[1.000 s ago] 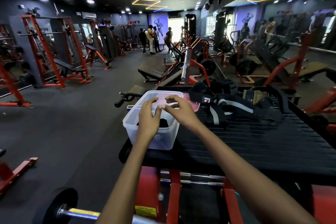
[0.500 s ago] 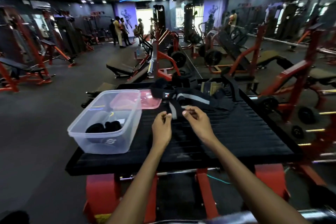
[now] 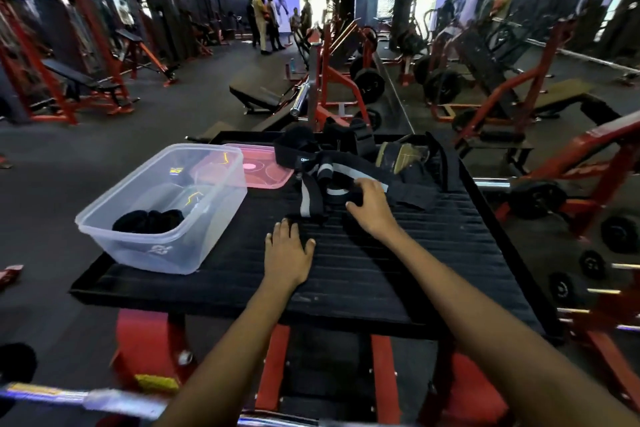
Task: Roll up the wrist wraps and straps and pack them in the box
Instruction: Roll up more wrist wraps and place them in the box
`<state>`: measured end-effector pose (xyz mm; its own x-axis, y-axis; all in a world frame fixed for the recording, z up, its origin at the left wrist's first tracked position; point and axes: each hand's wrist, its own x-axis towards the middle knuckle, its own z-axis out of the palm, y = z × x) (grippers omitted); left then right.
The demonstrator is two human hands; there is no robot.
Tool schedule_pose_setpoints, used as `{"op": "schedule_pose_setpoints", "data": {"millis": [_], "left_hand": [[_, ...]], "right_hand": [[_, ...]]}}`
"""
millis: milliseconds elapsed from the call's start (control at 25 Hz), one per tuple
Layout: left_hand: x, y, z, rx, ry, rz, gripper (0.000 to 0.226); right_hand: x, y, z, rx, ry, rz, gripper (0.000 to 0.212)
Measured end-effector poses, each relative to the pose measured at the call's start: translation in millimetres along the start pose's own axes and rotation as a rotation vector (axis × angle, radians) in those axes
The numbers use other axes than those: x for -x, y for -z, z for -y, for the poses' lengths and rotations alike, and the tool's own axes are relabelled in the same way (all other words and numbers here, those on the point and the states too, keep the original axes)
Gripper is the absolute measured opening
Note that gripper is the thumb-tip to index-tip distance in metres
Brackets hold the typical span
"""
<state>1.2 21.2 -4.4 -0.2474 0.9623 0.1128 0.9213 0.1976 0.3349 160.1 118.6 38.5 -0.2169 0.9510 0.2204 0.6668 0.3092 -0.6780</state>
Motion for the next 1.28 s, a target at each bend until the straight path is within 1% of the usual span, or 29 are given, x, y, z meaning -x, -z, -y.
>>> {"op": "schedule_pose_setpoints", "data": {"millis": [80,160,200,240,280,320,360,400,440,520,560,600,640,680,720,760,800,840,880,920,1000,1080,1120,1160,1200,1240,1280], "left_hand": [[0.2,-2.4,1.7,-0.016,-0.007,-0.003,0.059],[-1.1,-4.3,2.4,-0.036,-0.007,-0.007,0.059],[-2.5,-4.5,2.6,-0.045,-0.005,-0.002,0.059],[-3.8,-5.2,3.1,-0.053,-0.004,0.002,0.059],[-4.1,-5.3,3.5,-0.058,-0.005,0.002,0.059],[-4.0,-5.4,3.7,-0.057,-0.007,0.0,0.059],[-3.9,-5.5,3.3,-0.05,-0.007,-0.004,0.059],[-4.2,-5.6,2.9,-0.035,-0.005,-0.012,0.058],[-4.5,-5.1,2.6,-0.007,-0.003,-0.024,0.058],[-3.9,-0.8,1.8,0.107,-0.008,-0.078,0.06],[-3.1,2.9,1.1,0.207,-0.011,-0.117,0.062],[-1.8,7.3,-0.2,0.334,-0.016,-0.153,0.065],[0.2,11.4,-1.7,0.471,-0.017,-0.171,0.068],[2.5,15.5,-3.3,0.617,-0.018,-0.165,0.072],[3.0,18.1,-4.4,0.758,-0.017,-0.152,0.076],[2.9,20.1,-5.0,0.864,-0.009,-0.151,0.08],[1.6,20.4,-3.8,0.919,0.009,-0.161,0.084],[0.5,21.1,-2.5,0.935,0.039,-0.17,0.088],[0.0,22.5,-1.5,0.936,0.069,-0.184,0.088],[0.6,24.0,-0.4,0.943,0.079,-0.217,0.084],[5.9,28.6,-0.4,1.004,0.039,-0.349,0.07],[13.2,34.3,0.1,1.03,-0.012,-0.514,0.068],[17.2,38.2,0.6,1.004,-0.035,-0.571,0.069],[21.1,42.3,0.7,0.967,-0.067,-0.597,0.07],[23.9,44.0,0.9,0.932,-0.1,-0.588,0.071],[26.6,44.9,1.0,0.911,-0.133,-0.552,0.071],[28.5,44.7,1.2,0.907,-0.147,-0.501,0.073]], "right_hand": [[-33.8,2.7,-0.1,0.148,0.017,0.039,0.07],[-61.7,5.5,-6.7,0.232,-0.071,0.15,0.084],[-71.3,7.7,-10.4,0.273,-0.11,0.192,0.085],[-78.2,10.0,-13.9,0.312,-0.124,0.196,0.079],[-81.4,13.1,-15.9,0.339,-0.106,0.162,0.066],[-80.5,17.1,-15.1,0.317,-0.074,0.103,0.049],[-75.8,21.6,-12.3,0.246,-0.044,0.055,0.034],[-68.8,26.2,-9.0,0.141,-0.019,0.029,0.023],[-60.1,31.2,-5.1,0.028,0.0,0.017,0.019],[-36.4,43.4,7.1,-0.175,0.027,0.009,0.018],[-23.4,51.3,12.0,-0.299,0.029,0.025,0.018],[-9.7,60.7,16.5,-0.44,0.032,0.077,0.017],[3.9,69.8,18.9,-0.541,0.05,0.165,0.017],[15.8,77.8,18.2,-0.55,0.087,0.276,0.018],[24.8,83.1,15.1,-0.454,0.122,0.388,0.02],[32.3,85.0,10.7,-0.287,0.145,0.476,0.022],[38.3,83.5,5.9,-0.113,0.169,0.511,0.023],[42.3,80.7,2.7,0.011,0.197,0.513,0.024],[45.5,77.0,1.4,0.066,0.213,0.486,0.027],[49.5,73.8,4.3,0.07,0.21,0.438,0.031],[56.0,68.5,17.2,0.066,0.159,0.359,0.038],[53.3,62.7,26.1,0.035,0.079,0.284,0.044],[49.6,59.3,31.6,0.002,0.046,0.239,0.043],[45.2,55.4,36.4,-0.056,0.018,0.203,0.036],[43.2,50.4,43.6,-0.135,-0.012,0.19,0.029],[42.4,44.9,51.3,-0.195,-0.027,0.206,0.029],[41.8,37.8,57.0,-0.236,-0.016,0.217,0.036]]}}
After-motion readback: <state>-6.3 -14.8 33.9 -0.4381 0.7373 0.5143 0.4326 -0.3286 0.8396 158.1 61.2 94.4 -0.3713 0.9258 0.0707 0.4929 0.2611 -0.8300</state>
